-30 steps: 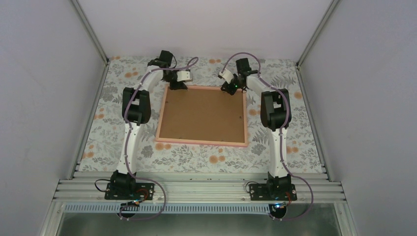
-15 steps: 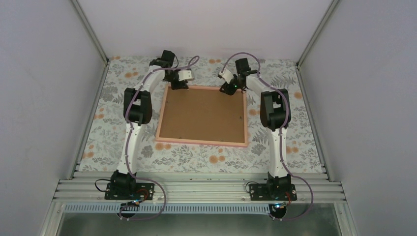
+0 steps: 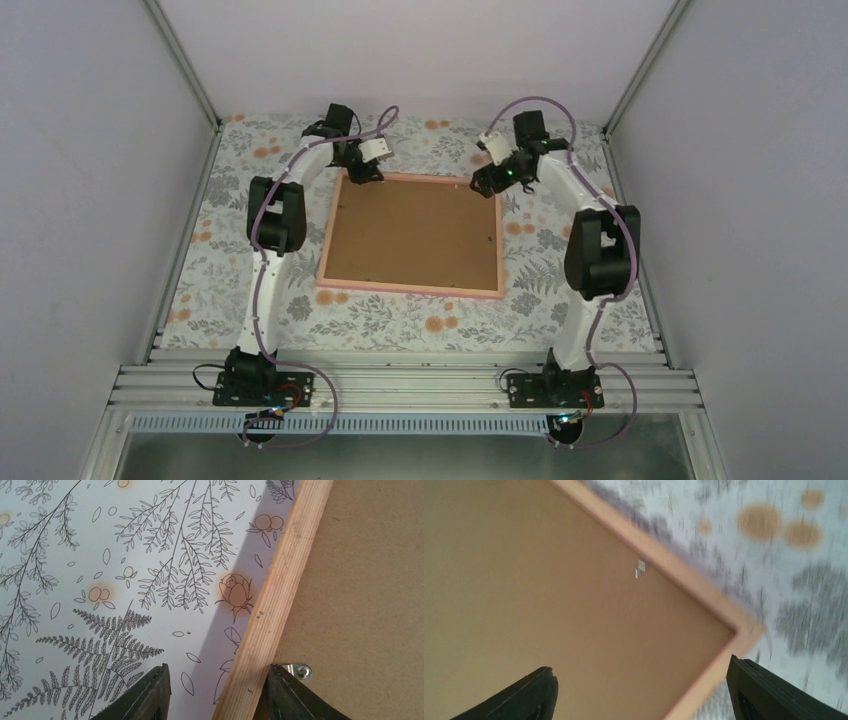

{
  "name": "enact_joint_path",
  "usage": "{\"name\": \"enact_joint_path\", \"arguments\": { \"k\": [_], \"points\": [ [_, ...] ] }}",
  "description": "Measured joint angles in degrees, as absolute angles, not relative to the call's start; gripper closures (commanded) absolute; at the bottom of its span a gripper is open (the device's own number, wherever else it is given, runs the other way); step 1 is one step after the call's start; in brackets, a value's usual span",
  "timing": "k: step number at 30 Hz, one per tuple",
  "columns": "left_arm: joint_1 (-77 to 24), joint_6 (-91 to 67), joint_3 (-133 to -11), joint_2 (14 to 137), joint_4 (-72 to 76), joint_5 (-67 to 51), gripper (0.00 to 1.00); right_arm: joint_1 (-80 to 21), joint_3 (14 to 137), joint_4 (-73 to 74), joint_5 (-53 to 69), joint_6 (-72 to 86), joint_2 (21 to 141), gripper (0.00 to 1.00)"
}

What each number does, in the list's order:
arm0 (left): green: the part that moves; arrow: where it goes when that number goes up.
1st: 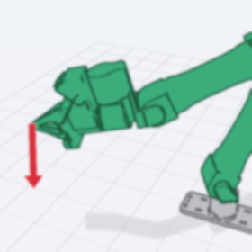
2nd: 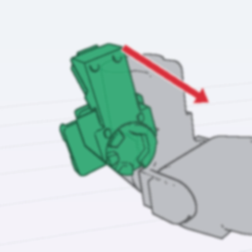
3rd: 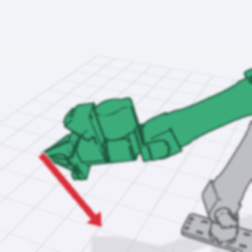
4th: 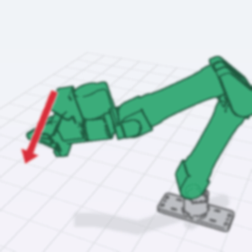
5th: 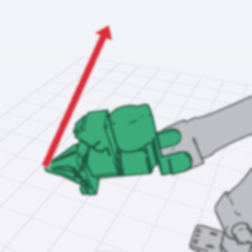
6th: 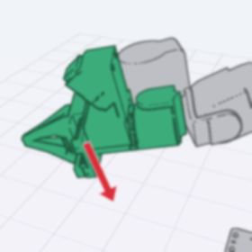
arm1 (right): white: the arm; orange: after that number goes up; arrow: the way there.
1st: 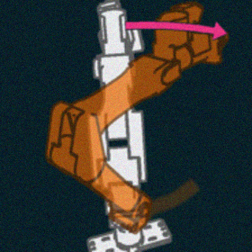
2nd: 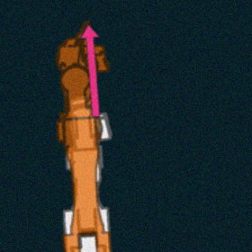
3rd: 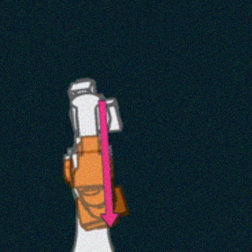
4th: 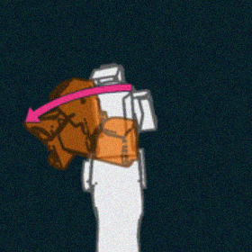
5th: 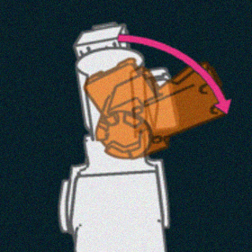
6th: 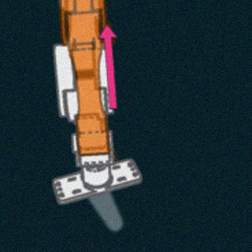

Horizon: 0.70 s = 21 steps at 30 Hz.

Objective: Put the photo into the frame

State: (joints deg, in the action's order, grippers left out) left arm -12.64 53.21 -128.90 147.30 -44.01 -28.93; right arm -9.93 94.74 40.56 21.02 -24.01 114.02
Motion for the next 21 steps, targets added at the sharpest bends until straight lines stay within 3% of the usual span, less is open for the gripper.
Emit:
{"name": "enact_joint_path", "arguments": {
  "k": [4,8,15,21],
  "points": [
    [-12.64,50.72,-127.85,146.8,-42.59,-28.25,0.48,-8.56,84.51,42.92,18.57,-19.07,107.07,0.1],
    [-12.67,49.12,-127.46,146.61,-41.87,-27.59,0.47,-8.49,75.61,45.8,16.8,-15.16,103.77,0.16],
    [-12.82,46.87,-124.27,144.97,-39.4,-26.11,0.47,-8.54,74.74,46.7,15.18,-5.76,107.55,0.2],
    [-13.1,45.39,-119.52,142.58,-35.24,-24.84,0.47,-8.56,74.98,46.0,14.61,-0.19,108.49,0.31]
  ]
}}
